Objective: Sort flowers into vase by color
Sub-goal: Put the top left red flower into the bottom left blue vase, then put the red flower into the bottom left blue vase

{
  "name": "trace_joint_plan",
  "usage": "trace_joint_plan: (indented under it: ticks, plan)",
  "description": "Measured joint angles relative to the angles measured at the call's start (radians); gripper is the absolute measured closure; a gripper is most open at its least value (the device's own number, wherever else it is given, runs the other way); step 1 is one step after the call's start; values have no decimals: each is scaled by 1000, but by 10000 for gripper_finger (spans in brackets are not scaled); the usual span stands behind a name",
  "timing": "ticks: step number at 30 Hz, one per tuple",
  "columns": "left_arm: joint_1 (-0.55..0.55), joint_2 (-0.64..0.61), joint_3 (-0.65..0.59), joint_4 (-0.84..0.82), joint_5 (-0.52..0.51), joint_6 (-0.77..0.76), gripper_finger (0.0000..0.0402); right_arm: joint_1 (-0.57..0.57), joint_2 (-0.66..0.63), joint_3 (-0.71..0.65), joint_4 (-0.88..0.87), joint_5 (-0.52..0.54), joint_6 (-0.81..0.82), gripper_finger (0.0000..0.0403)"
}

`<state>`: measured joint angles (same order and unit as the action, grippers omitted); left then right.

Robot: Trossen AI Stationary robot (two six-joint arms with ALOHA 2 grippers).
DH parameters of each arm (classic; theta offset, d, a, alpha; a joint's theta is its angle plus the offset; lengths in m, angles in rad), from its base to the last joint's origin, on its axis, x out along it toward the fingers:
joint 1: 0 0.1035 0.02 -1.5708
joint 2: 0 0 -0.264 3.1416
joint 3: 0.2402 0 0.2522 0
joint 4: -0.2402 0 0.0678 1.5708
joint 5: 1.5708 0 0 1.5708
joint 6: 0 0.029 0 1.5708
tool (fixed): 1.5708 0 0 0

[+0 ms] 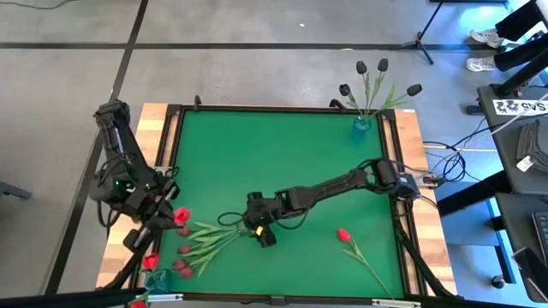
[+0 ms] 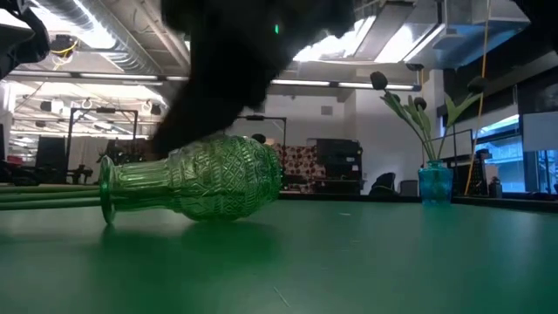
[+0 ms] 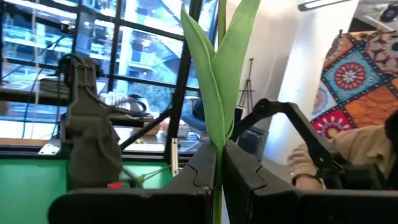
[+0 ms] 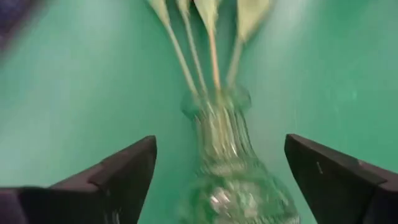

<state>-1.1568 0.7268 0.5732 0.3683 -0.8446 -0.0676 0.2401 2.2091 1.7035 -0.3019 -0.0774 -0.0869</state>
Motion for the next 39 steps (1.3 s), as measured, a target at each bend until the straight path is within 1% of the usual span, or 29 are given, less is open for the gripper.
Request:
trace_joint_plan:
  ticks: [3,5,10,15,19,23,25,28,32,36,39]
  plan:
    - [10,-2,0,-29,13,-13,392,1,38,-1,-27,62,-15,47]
    - [13,0,0,-43,37,-33,392,2,51,-1,-45,106,-20,54]
    - [19,5,0,-45,72,-53,392,3,57,2,-100,173,-19,74]
    - [15,5,0,-47,108,-53,392,2,57,3,-115,179,-10,83]
    - [15,6,0,-56,133,-54,392,2,57,3,-118,184,56,84]
    - [14,7,0,-57,137,-54,392,4,52,0,-101,189,119,88]
    - [6,4,0,-59,137,-51,392,8,52,-2,-68,183,155,89]
    - [-11,-12,0,-67,136,-30,392,17,45,-5,-35,181,168,90]
    - [-22,-46,0,-114,128,-39,392,19,37,-21,44,165,213,90]
    - [-16,-70,0,-168,122,-63,392,27,12,-125,216,192,260,90]
    - [35,-74,0,-189,126,-81,392,31,-41,-258,413,250,300,90]
